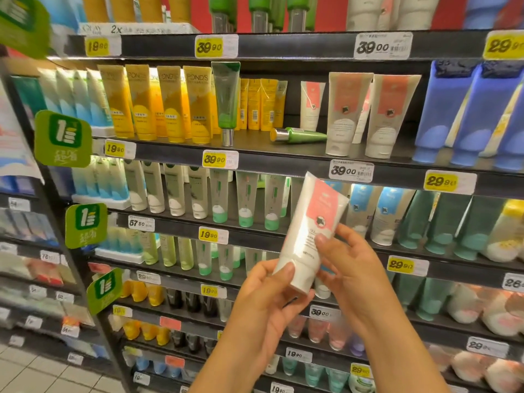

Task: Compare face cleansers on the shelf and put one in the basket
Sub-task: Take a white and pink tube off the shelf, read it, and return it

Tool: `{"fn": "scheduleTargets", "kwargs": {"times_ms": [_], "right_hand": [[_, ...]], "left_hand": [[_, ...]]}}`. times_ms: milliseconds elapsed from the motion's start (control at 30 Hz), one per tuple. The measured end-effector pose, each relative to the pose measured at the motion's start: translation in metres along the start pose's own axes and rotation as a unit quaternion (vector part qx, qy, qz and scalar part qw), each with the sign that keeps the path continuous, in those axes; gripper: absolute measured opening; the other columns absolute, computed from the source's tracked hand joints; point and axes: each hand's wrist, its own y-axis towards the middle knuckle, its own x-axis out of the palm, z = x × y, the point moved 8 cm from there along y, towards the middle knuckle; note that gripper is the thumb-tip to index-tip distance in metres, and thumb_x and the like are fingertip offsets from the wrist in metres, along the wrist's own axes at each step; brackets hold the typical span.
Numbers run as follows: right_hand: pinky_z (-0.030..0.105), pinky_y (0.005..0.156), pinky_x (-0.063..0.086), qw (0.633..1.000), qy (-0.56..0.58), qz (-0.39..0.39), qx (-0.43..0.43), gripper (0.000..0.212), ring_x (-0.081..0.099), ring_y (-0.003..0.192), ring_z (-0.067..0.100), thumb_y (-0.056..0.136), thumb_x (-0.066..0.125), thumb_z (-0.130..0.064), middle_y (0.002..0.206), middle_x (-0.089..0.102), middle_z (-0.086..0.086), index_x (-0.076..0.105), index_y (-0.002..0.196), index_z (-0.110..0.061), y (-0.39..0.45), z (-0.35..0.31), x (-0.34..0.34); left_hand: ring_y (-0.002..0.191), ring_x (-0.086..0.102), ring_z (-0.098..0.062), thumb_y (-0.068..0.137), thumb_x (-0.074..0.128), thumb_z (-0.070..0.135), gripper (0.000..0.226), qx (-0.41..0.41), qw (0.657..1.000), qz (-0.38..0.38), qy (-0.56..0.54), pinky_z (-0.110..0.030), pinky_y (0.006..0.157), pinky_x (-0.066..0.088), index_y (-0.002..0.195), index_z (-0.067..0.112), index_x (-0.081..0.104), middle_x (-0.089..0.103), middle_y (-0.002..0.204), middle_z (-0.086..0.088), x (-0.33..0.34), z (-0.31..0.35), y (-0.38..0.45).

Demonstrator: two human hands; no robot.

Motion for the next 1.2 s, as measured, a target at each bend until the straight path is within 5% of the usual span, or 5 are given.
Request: {"fn": "scheduleTargets", "kwargs": {"times_ms": [233,500,667,833,1200], "right_hand": [[0.025,0.064,0.055,0.998,0.007,0.057,-0.010,0.058,0.070,0.086,0.020,0.065,0.069,-0.019,0.101,0.071,0.013,0.053,0.118,0.000,0.027,0.005,0.002],[0.039,0.091,0.051,0.990,-0.117,0.053,-0.059,0.061,0.063,0.107,0.017,0.058,0.073,-0.036,0.115,0.065,0.000,0.053,0.114,-0.024,0.065,-0.011,0.027],[0.026,0.072,0.053,0.978,-0.168,0.076,-0.093,0.042,0.068,0.085,0.005,0.079,0.071,-0.017,0.105,0.065,-0.008,0.049,0.109,-0.038,0.099,-0.016,0.044],[0.017,0.063,0.054,0.964,-0.210,0.097,-0.129,0.045,0.069,0.084,0.003,0.081,0.069,-0.014,0.104,0.069,-0.004,0.054,0.122,-0.024,0.130,-0.031,0.066],[0.026,0.066,0.057,0.962,-0.169,0.131,-0.172,0.047,0.071,0.089,0.017,0.059,0.074,-0.032,0.096,0.074,-0.002,0.064,0.104,-0.023,0.185,-0.058,0.069]], "left_hand": [[0.075,0.069,-0.023,0.063,0.078,0.017,0.035,0.001,1.000,0.000,0.027,-0.031,0.066,0.057,0.088,0.004,0.057,0.072,0.087,-0.015,-0.005,0.014,0.026],[0.082,0.068,-0.021,0.068,0.069,0.018,0.035,0.016,0.996,-0.068,0.061,-0.030,0.072,0.058,0.097,0.003,0.056,0.071,0.092,-0.014,0.000,0.045,0.072],[0.082,0.068,-0.019,0.062,0.072,0.016,0.044,0.043,0.988,-0.104,0.105,-0.028,0.072,0.057,0.102,0.003,0.058,0.067,0.097,-0.017,0.002,0.078,0.111],[0.087,0.068,-0.019,0.059,0.084,0.016,0.049,0.052,0.971,-0.127,0.195,-0.039,0.084,0.054,0.100,0.009,0.060,0.071,0.099,-0.008,0.003,0.113,0.151],[0.087,0.067,-0.002,0.083,0.068,0.018,0.020,0.068,0.905,-0.185,0.376,-0.025,0.085,0.053,0.100,0.026,0.063,0.072,0.096,0.007,0.035,0.155,0.209]]}}
